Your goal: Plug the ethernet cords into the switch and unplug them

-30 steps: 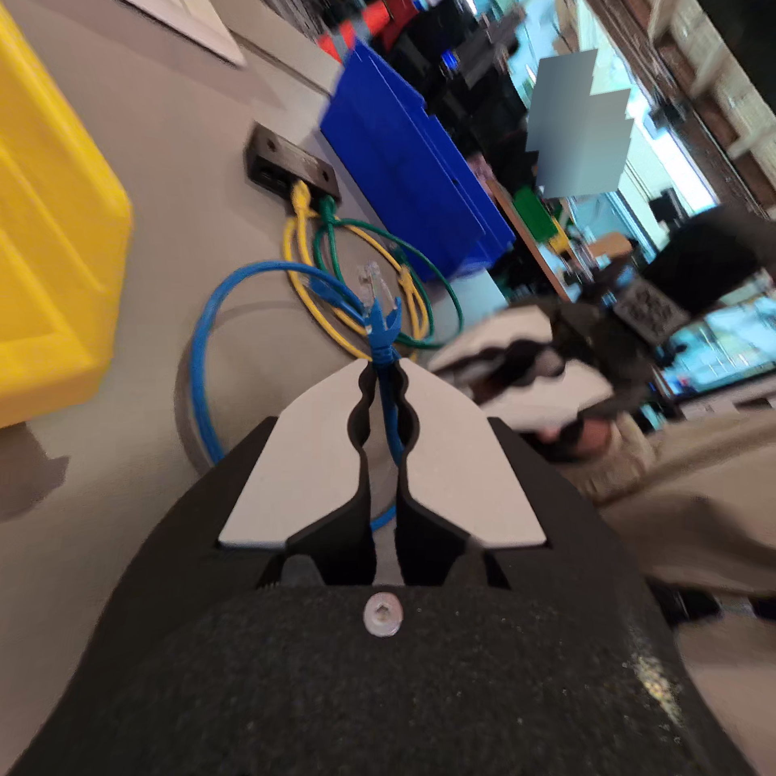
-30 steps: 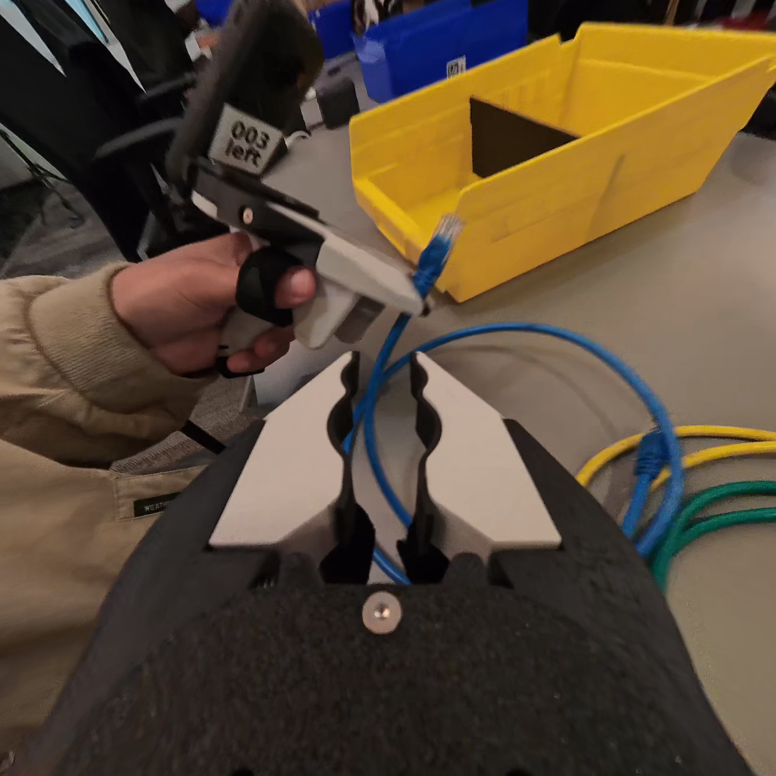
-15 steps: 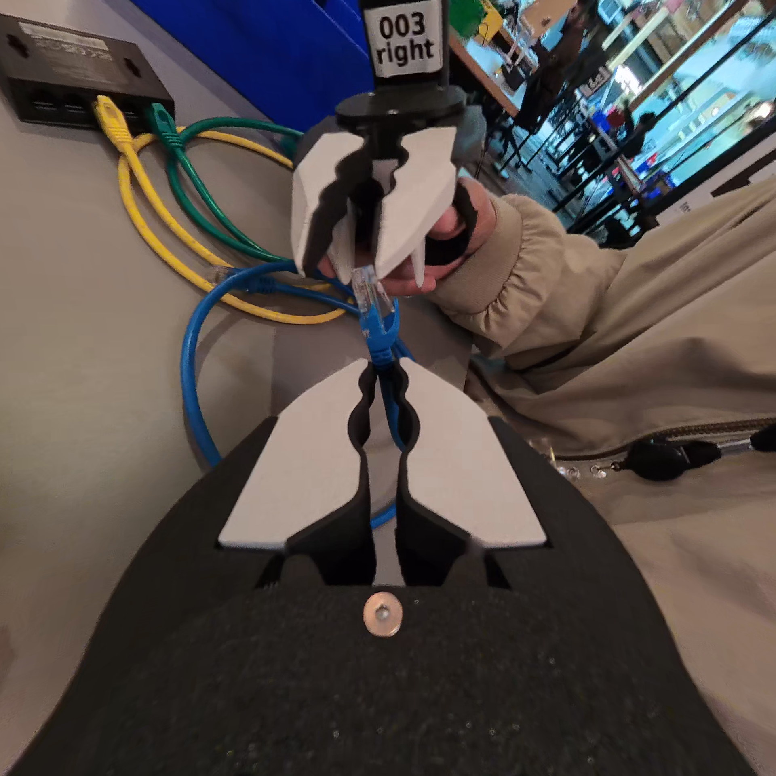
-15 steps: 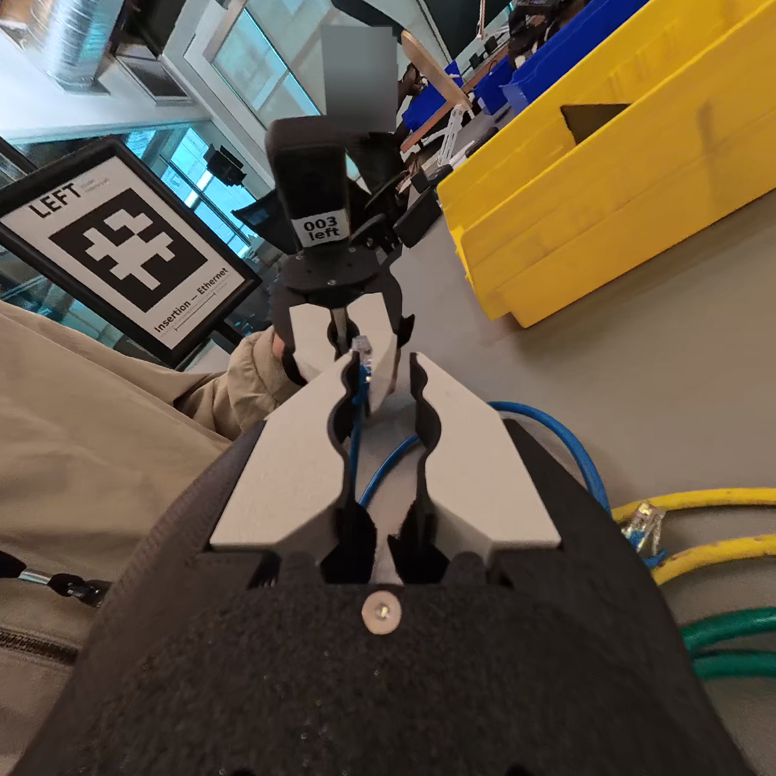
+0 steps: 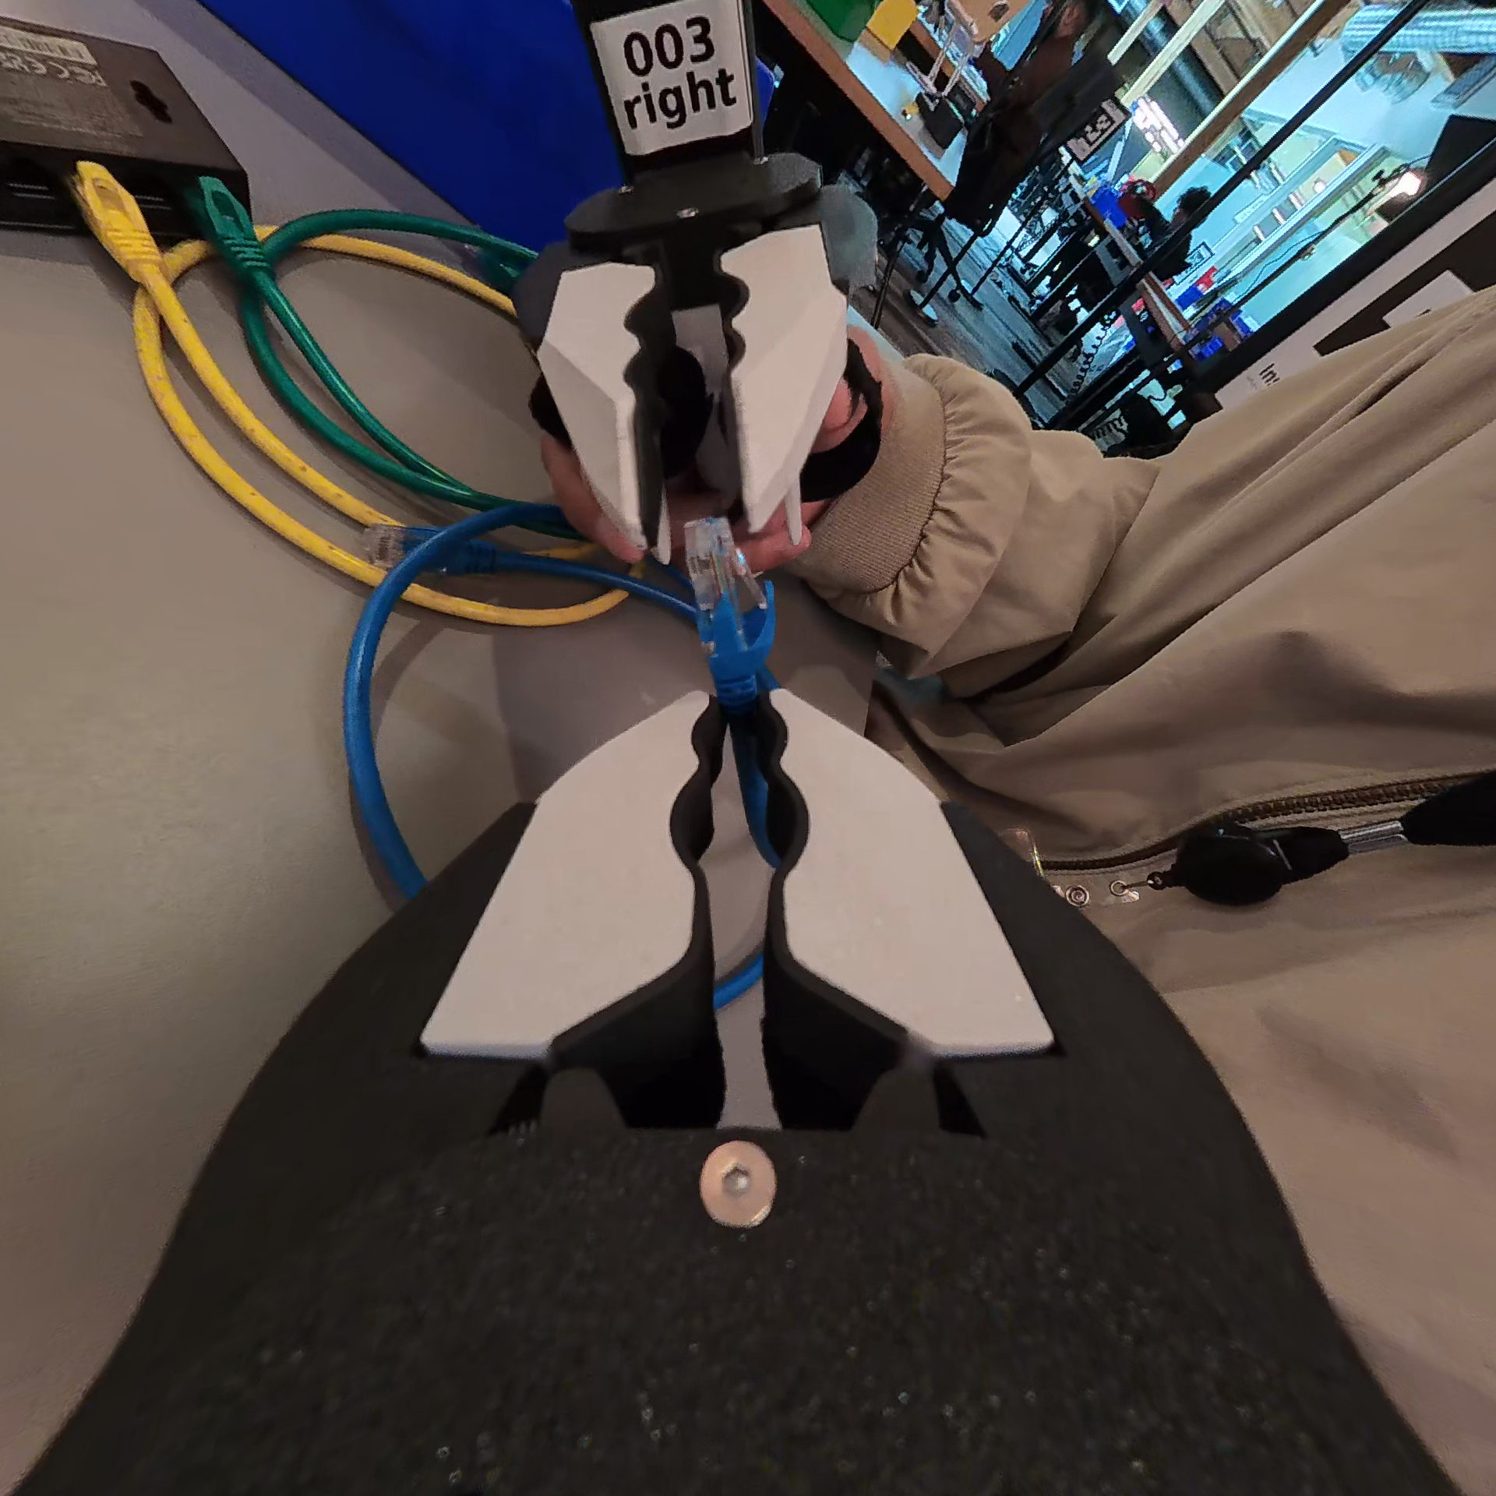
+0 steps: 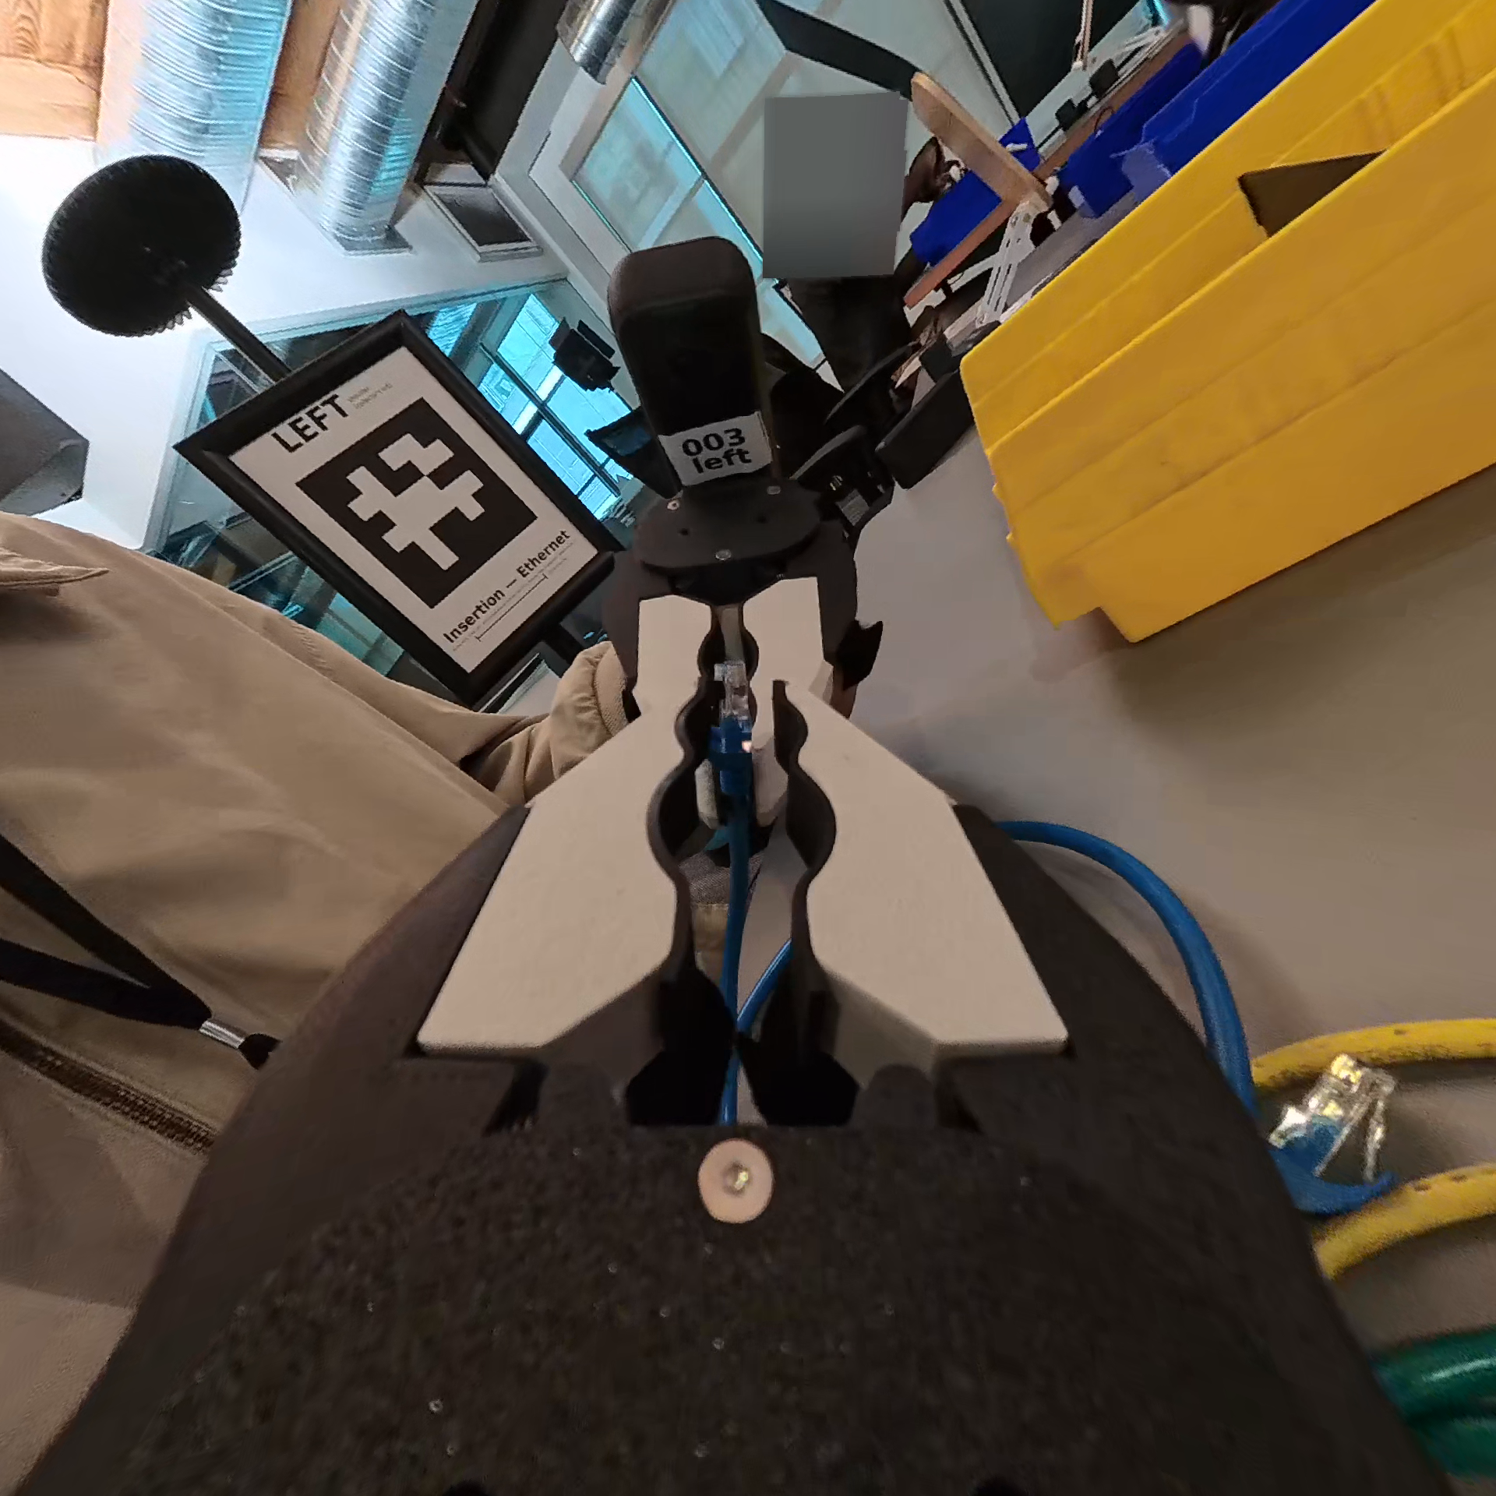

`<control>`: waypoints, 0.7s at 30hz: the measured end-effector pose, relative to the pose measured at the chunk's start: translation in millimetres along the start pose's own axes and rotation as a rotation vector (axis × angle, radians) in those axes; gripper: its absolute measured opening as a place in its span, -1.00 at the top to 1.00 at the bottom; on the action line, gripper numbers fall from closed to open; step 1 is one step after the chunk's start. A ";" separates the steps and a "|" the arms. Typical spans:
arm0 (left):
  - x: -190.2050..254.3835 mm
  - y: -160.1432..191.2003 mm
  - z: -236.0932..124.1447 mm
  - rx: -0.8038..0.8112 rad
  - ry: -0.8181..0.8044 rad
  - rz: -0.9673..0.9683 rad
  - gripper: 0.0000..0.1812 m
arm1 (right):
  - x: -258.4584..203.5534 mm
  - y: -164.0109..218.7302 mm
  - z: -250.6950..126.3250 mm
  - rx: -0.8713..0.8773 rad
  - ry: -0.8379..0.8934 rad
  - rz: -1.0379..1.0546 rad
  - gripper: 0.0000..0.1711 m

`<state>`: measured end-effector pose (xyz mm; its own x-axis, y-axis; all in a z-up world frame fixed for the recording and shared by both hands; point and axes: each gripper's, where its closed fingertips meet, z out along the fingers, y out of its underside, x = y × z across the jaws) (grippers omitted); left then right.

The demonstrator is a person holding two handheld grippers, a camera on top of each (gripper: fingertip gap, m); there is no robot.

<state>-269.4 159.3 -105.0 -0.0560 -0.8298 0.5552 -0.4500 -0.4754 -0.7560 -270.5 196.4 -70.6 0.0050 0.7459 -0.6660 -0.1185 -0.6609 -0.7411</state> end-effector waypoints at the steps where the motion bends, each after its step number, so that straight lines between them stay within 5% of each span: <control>1: 0.2 0.1 0.2 0.001 0.002 0.000 0.92 | -3.8 -0.4 0.2 0.004 -0.025 -0.004 0.80; 12: -2.2 0.4 5.0 0.009 -0.029 0.034 0.92 | -0.8 5.4 4.0 -0.034 0.007 0.014 0.92; 14: -14.4 -7.8 0.5 0.071 -0.126 0.083 0.90 | 10.9 -4.6 -0.5 0.028 0.091 0.047 0.91; 17: -34.8 -21.0 -14.6 0.186 -0.335 0.191 0.49 | 20.3 -32.7 -22.3 0.222 0.157 0.159 0.91; 21: -46.1 -31.9 -42.0 0.288 -0.573 0.348 0.39 | -6.4 -65.4 -57.1 0.429 -0.048 0.262 0.91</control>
<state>-289.9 225.0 -91.9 0.3578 -0.9321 0.0573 -0.2344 -0.1490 -0.9607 -206.1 230.1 -22.8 -0.1239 0.5690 -0.8130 -0.5069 -0.7406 -0.4411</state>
